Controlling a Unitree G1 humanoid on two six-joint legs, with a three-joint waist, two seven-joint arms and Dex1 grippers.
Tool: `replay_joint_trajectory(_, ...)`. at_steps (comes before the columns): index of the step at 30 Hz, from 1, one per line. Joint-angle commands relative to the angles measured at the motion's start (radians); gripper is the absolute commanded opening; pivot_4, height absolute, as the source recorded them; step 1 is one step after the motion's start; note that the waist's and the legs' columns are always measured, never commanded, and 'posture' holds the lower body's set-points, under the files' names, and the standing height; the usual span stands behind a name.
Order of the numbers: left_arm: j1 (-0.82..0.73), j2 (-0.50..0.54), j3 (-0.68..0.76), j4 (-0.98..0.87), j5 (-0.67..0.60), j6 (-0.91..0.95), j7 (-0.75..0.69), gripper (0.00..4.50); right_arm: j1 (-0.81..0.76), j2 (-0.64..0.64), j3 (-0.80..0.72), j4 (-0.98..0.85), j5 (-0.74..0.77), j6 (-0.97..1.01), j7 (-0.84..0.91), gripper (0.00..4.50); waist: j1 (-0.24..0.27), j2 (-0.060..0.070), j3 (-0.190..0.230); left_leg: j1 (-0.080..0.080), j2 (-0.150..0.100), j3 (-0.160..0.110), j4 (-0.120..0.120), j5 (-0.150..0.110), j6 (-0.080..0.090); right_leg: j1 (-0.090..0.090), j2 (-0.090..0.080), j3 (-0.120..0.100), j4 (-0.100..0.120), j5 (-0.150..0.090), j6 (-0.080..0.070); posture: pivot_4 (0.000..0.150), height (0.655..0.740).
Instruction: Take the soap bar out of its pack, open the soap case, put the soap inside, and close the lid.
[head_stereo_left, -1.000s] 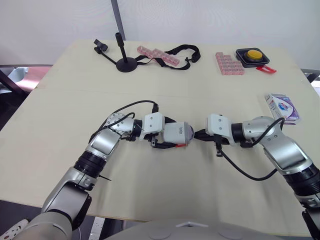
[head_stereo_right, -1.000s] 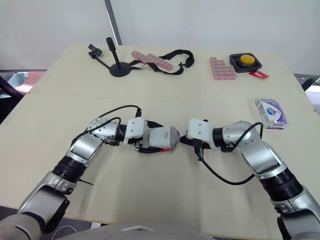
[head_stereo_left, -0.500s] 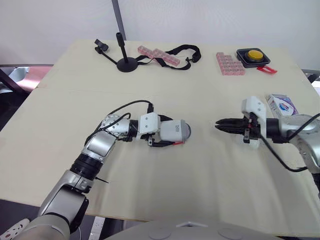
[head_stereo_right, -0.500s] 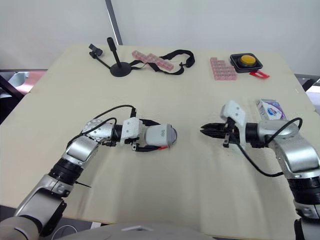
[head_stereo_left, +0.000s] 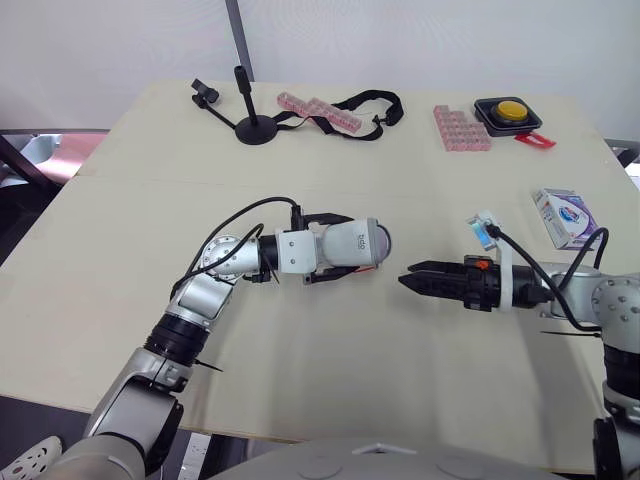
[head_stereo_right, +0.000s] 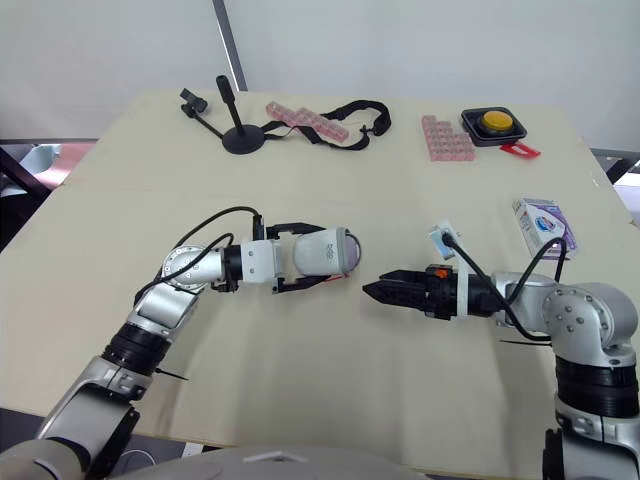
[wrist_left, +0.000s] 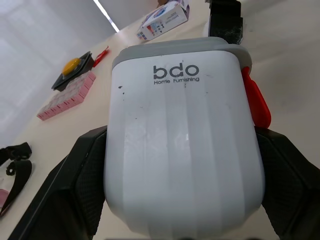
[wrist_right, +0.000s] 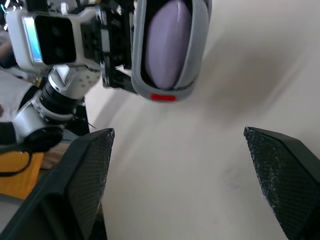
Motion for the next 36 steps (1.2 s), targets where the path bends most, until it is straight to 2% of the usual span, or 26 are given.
replay_joint_trajectory(1, -0.001, -0.007, -0.010, -0.032, 0.003, -0.056, 0.020, 3.48, -0.030, 0.012, -0.031, 0.008, 0.073, 0.043, -0.047, 4.46, -0.001, 0.000, 0.000, 0.000, 0.000, 0.000, 0.000, 0.000, 0.000, 0.000, 0.000, 0.000, 0.000, 0.000, 0.000, 0.150, 0.7096)
replay_joint_trajectory(17, 0.019, -0.005, -0.045, -0.085, -0.033, -0.039, -0.004, 3.48, -0.062, 0.105, 0.064, -0.001, 0.085, -0.019, -0.158, 4.46, -0.001, 0.001, 0.000, -0.001, 0.000, 0.000, 0.000, 0.000, 0.000, 0.000, 0.000, 0.000, 0.000, 0.000, 0.000, 0.150, 0.7096)
replay_joint_trajectory(36, 0.024, -0.008, -0.051, -0.088, -0.021, -0.032, 0.007, 3.48, -0.054, 0.111, 0.084, 0.007, 0.155, -0.014, -0.198, 4.46, -0.001, 0.001, 0.000, -0.001, 0.000, 0.000, 0.000, 0.000, 0.000, -0.001, 0.000, 0.000, 0.000, 0.000, 0.000, 0.150, 0.7096)
